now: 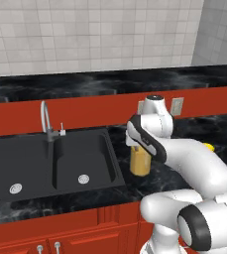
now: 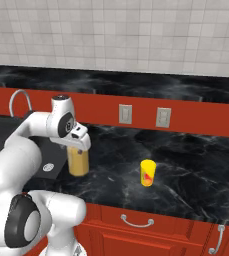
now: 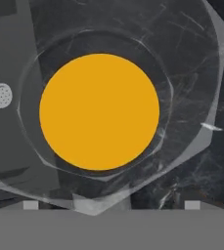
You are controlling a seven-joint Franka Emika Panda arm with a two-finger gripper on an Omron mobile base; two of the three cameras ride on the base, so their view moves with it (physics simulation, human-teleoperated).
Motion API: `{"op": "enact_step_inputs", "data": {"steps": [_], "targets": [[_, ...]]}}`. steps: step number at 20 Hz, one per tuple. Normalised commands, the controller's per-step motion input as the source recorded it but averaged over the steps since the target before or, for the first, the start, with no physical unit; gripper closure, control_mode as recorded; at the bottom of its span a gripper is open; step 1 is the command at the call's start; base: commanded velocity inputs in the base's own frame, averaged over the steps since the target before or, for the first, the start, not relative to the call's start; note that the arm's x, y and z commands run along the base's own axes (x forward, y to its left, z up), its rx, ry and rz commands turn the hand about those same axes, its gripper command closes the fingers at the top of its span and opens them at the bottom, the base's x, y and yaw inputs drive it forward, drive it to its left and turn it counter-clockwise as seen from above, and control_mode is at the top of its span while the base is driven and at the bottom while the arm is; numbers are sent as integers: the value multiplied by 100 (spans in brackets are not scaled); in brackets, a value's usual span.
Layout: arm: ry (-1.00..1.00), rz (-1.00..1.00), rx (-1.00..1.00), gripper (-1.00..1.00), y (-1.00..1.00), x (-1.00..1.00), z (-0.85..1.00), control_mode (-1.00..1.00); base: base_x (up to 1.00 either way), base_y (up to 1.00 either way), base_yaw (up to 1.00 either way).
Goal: Place the pitcher and cup on the dining counter for serving.
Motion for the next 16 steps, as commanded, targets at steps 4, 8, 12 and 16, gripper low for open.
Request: {"op": "enact_step_inputs", "data": {"steps": [4,8,12,16], "targets": [[0,0,-2,100,0,20,-32,-100,0,0,0],[-1,0,-2,100,0,24,-28,-100,0,0,0],[0,0,0,100,0,6,-8,-100,0,0,0],[0,0,0,100,0,0,0,-100,0,0,0]]}}
